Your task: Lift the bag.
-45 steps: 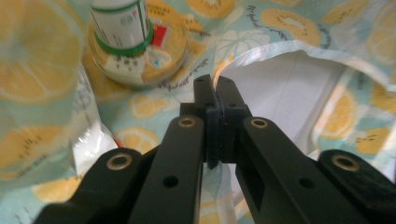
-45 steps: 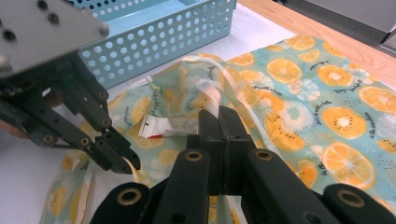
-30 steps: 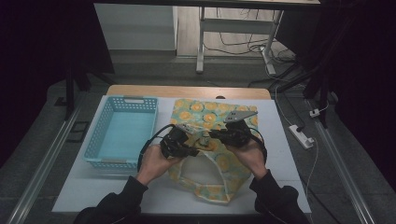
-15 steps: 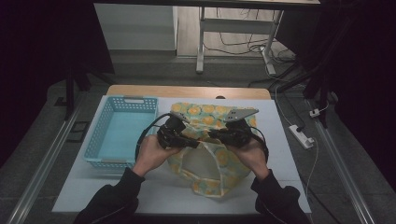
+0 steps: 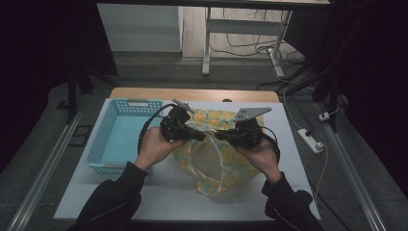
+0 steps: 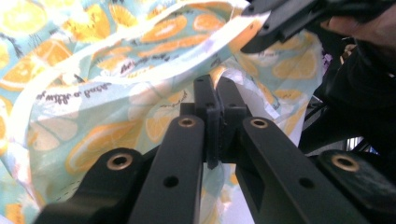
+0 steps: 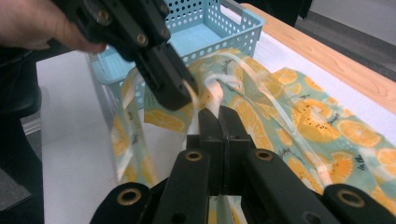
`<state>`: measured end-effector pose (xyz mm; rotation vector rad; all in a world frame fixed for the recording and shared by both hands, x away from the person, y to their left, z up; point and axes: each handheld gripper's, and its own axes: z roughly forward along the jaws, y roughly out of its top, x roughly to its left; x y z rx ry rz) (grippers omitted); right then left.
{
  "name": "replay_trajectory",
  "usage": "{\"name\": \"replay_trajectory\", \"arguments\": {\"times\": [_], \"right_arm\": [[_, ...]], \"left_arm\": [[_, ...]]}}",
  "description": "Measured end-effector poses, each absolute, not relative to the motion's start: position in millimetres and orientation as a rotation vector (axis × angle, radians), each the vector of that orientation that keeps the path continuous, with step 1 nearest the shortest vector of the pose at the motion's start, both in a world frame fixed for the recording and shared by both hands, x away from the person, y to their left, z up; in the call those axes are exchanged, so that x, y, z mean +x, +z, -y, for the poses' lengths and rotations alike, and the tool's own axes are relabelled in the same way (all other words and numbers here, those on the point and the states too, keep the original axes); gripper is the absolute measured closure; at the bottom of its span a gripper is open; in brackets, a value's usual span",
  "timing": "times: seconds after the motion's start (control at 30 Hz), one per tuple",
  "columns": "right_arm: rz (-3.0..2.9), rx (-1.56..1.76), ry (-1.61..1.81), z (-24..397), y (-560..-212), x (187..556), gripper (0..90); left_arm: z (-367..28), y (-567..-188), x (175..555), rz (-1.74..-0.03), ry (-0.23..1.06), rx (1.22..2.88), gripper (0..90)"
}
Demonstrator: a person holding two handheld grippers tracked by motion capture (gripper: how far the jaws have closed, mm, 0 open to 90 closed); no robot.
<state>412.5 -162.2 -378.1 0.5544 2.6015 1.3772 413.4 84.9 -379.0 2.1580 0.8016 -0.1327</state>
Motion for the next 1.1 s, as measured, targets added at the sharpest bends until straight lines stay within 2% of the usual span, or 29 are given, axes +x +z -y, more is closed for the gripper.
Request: {"name": "replay_trajectory", "arguments": {"times": [0.3,1.1], "right_arm": [[-2.595,0.525,1.365,157.0,-354.4,415.2,90.0],[-2.542,0.489,1.486,153.0,-286.9,433.3,90.0]], "left_arm": [[-89.6,-353.1,423.0,-0.778,-0.128,2.114,89.1],[-101.5,-275.1,439.5,-0.755,0.031,2.010,89.2]]}}
